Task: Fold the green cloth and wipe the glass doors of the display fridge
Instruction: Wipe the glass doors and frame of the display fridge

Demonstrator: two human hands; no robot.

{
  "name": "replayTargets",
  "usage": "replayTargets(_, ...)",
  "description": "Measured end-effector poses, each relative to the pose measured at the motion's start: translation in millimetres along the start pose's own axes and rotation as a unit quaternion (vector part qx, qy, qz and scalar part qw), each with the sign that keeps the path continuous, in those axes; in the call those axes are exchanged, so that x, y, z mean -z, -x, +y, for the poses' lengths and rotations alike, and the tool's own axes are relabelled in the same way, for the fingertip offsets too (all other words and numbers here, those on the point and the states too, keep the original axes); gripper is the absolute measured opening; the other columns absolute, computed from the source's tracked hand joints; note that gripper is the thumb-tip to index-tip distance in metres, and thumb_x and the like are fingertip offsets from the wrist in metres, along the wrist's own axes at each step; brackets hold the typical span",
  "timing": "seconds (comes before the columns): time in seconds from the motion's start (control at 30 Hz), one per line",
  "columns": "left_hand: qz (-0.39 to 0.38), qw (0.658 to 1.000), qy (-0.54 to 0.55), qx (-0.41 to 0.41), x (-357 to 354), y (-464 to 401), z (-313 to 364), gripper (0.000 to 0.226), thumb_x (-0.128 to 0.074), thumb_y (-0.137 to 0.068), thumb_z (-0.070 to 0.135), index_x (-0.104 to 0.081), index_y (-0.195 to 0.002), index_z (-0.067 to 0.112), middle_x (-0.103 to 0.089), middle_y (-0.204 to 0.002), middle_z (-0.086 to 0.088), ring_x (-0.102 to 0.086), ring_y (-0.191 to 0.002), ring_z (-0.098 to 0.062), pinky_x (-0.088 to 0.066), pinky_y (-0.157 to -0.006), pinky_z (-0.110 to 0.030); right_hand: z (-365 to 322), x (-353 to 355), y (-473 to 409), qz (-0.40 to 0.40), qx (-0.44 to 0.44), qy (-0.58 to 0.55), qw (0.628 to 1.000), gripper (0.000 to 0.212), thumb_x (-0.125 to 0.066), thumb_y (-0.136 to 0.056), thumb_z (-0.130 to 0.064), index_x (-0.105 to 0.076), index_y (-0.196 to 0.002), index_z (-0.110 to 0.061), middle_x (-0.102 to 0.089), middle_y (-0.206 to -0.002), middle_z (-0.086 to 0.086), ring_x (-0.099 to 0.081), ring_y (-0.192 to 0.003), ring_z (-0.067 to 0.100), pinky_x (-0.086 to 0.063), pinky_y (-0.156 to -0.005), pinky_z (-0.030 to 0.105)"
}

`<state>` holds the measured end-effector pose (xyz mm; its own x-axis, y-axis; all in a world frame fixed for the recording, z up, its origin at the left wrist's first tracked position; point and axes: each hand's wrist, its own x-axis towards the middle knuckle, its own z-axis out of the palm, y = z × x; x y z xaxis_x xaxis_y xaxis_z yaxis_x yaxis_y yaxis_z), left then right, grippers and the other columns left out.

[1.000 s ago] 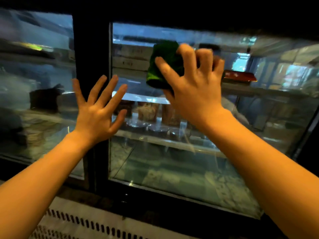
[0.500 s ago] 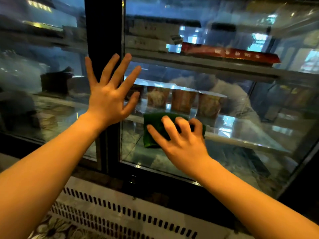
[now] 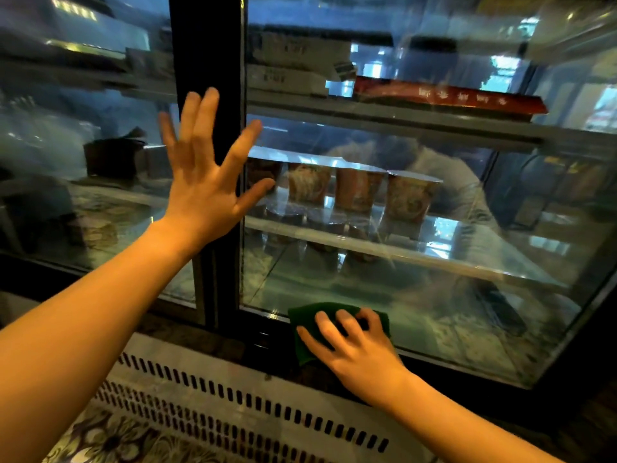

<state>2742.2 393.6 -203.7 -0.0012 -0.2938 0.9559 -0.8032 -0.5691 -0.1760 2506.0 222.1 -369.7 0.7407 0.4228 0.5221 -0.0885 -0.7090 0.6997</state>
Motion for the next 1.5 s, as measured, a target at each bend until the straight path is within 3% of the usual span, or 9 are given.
replayTargets(0.13, -0.037, 0.993, 0.026, 0.109, 1, 9, 5, 0.082, -0.048, -0.091, 0.071, -0.022, -0.151, 0.021, -0.013, -0.154, -0.038, -0.008, -0.143, -0.055, -0.004, -0.111, -0.073, 12, 6, -9, -0.030, 0.079, -0.008, 0.996, 0.044, -0.048, -0.090, -0.027, -0.061, -0.132, -0.025, -0.047, -0.131, 0.009, -0.047, -0.108, 0.029, -0.051, -0.081, 0.043)
replayTargets(0.4, -0.067, 0.993, 0.016, 0.094, 2, 13, 2, 0.068, -0.028, -0.097, 0.066, -0.029, -0.149, 0.021, -0.014, -0.155, -0.036, -0.010, -0.145, -0.050, -0.012, -0.111, -0.073, 65, 33, -90, 0.016, 0.176, 0.024, 0.984, 0.038, -0.037, -0.099, -0.016, -0.063, -0.125, -0.023, -0.062, -0.128, 0.007, -0.061, -0.101, 0.026, -0.049, -0.085, 0.043)
replayTargets(0.57, -0.046, 0.995, 0.058, 0.060, 11, 18, -21, 0.057, -0.026, -0.101, 0.054, -0.032, -0.144, 0.018, -0.026, -0.156, -0.026, -0.022, -0.145, -0.039, -0.022, -0.110, -0.064, 111, 68, -158, 0.090, 0.111, 0.045, 0.989, 0.039, -0.038, -0.097, -0.013, -0.067, -0.119, -0.025, -0.066, -0.121, 0.008, -0.062, -0.094, 0.029, -0.045, -0.077, 0.040)
replayTargets(0.7, -0.031, 0.998, 0.043, 0.030, 11, 20, -43, 0.062, -0.029, -0.099, 0.060, -0.021, -0.149, 0.023, -0.020, -0.157, -0.018, -0.028, -0.141, -0.036, -0.023, -0.108, -0.054, 153, 95, -196, 0.094, 0.045, 0.100, 0.989, 0.049, -0.057, -0.082, -0.024, -0.059, -0.131, -0.028, -0.062, -0.127, 0.012, -0.051, -0.101, 0.033, -0.038, -0.077, 0.042)
replayTargets(0.97, -0.002, 0.998, 0.041, 0.057, -6, 26, -38, 0.060, -0.020, -0.102, 0.057, -0.011, -0.151, 0.025, 0.017, -0.164, 0.010, 0.009, -0.152, -0.015, 0.001, -0.119, -0.051, 202, 130, -230, 0.081, -0.178, 0.112, 0.974, 0.052, -0.045, -0.096, -0.030, -0.038, -0.147, -0.032, -0.047, -0.142, 0.020, -0.020, -0.113, 0.031, -0.030, -0.084, 0.047)
replayTargets(1.1, 0.013, 0.997, 0.055, 0.052, -10, 26, -38, 0.060, -0.025, -0.102, 0.055, -0.014, -0.150, 0.021, 0.015, -0.164, 0.011, 0.008, -0.152, -0.014, 0.003, -0.119, -0.050, 204, 130, -239, 0.081, -0.225, 0.109, 0.965, 0.050, -0.031, -0.103, -0.037, -0.021, -0.152, -0.038, -0.034, -0.151, 0.018, -0.011, -0.121, 0.032, -0.024, -0.088, 0.047)
replayTargets(1.23, 0.011, 0.995, 0.074, 0.063, -9, 26, -37, 0.061, -0.030, -0.102, 0.051, -0.013, -0.151, 0.019, 0.001, -0.165, -0.004, 0.008, -0.152, -0.014, 0.000, -0.117, -0.057, 194, 129, -246, 0.090, -0.245, 0.113, 0.959, 0.050, -0.030, -0.103, -0.035, -0.022, -0.152, -0.038, -0.030, -0.155, 0.017, -0.030, -0.134, 0.047, -0.026, -0.092, 0.048)
replayTargets(1.33, 0.007, 0.993, 0.091, 0.076, -7, 27, -36, 0.064, -0.039, -0.100, 0.045, -0.013, -0.151, 0.017, -0.014, -0.160, -0.019, 0.006, -0.151, -0.014, -0.002, -0.115, -0.061, 185, 127, -253, 0.091, -0.253, 0.089, 0.959, 0.050, -0.029, -0.101, -0.035, -0.023, -0.151, -0.038, -0.025, -0.158, 0.014, -0.027, -0.138, 0.046, -0.026, -0.095, 0.050)
replayTargets(1.5, 0.013, 0.990, 0.114, 0.079, -3, 27, -36, 0.068, -0.048, -0.097, 0.041, -0.014, -0.150, 0.013, -0.019, -0.157, -0.025, -0.005, -0.149, -0.023, -0.007, -0.114, -0.068, 157, 114, -254, 0.063, -0.238, 0.066, 0.967, 0.048, -0.027, -0.103, -0.034, -0.023, -0.150, -0.038, -0.024, -0.159, 0.012, -0.024, -0.140, 0.046, -0.025, -0.097, 0.051)
